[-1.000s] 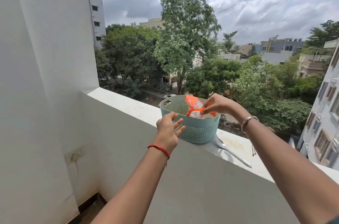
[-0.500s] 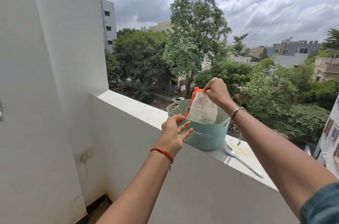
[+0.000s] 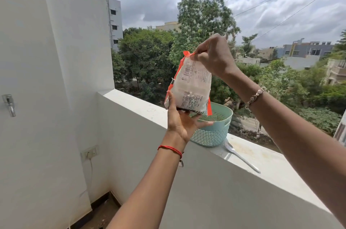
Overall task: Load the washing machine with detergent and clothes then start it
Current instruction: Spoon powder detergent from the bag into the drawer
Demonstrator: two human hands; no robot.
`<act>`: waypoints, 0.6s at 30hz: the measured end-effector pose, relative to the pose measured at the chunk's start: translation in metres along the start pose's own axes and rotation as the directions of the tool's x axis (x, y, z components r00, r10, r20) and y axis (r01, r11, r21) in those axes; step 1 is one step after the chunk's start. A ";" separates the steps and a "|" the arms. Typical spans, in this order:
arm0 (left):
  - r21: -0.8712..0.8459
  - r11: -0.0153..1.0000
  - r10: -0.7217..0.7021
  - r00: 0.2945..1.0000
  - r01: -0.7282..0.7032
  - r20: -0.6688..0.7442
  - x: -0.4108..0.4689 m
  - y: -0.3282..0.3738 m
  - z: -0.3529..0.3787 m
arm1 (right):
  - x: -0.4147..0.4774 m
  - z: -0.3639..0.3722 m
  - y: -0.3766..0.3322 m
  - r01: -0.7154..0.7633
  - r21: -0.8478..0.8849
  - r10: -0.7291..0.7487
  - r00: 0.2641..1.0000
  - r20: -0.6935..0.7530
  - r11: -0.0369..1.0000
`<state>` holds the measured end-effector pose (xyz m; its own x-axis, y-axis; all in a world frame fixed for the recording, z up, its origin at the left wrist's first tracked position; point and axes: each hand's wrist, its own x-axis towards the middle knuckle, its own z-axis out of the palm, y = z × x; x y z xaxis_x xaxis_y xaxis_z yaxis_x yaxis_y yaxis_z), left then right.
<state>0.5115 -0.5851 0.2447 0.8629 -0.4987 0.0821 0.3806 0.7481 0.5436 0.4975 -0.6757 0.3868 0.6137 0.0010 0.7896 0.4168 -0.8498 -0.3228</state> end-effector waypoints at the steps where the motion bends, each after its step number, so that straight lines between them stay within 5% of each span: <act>1: 0.025 0.999 0.034 0.999 -0.034 -0.012 -0.006 -0.005 -0.004 | -0.011 0.002 -0.008 -0.017 0.024 0.017 1.000 0.021 1.000; 5: 0.055 0.983 0.178 0.982 -0.175 -0.058 -0.039 -0.029 -0.037 | -0.064 0.017 -0.036 -0.057 0.124 0.038 0.988 0.150 0.991; 8: -0.088 0.987 0.127 0.988 -0.135 -0.093 -0.063 -0.047 -0.069 | -0.108 0.012 -0.035 -0.176 0.350 0.047 0.937 0.347 0.920; 11: -0.213 0.977 0.003 0.993 -0.029 -0.119 -0.081 -0.057 -0.106 | -0.148 0.005 0.015 -0.349 0.451 0.311 0.937 0.160 0.821; 14: -0.259 0.965 -0.055 0.993 0.025 -0.107 -0.098 -0.068 -0.137 | -0.190 0.009 0.088 -0.626 -0.004 0.623 0.775 0.108 0.780; 16: -0.290 0.956 -0.070 0.993 0.041 -0.092 -0.108 -0.077 -0.152 | -0.216 0.014 0.120 -0.679 -0.249 0.720 0.675 0.160 0.691; 18: -0.308 0.950 -0.081 0.994 0.053 -0.079 -0.116 -0.082 -0.165 | -0.231 0.021 0.141 -0.651 -0.325 0.722 0.664 0.195 0.686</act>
<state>0.4347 -0.5163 0.0530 0.8526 -0.5218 -0.0281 0.5099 0.8191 0.2629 0.4290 -0.7847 0.1477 0.8392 -0.5097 0.1894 -0.3309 -0.7551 -0.5659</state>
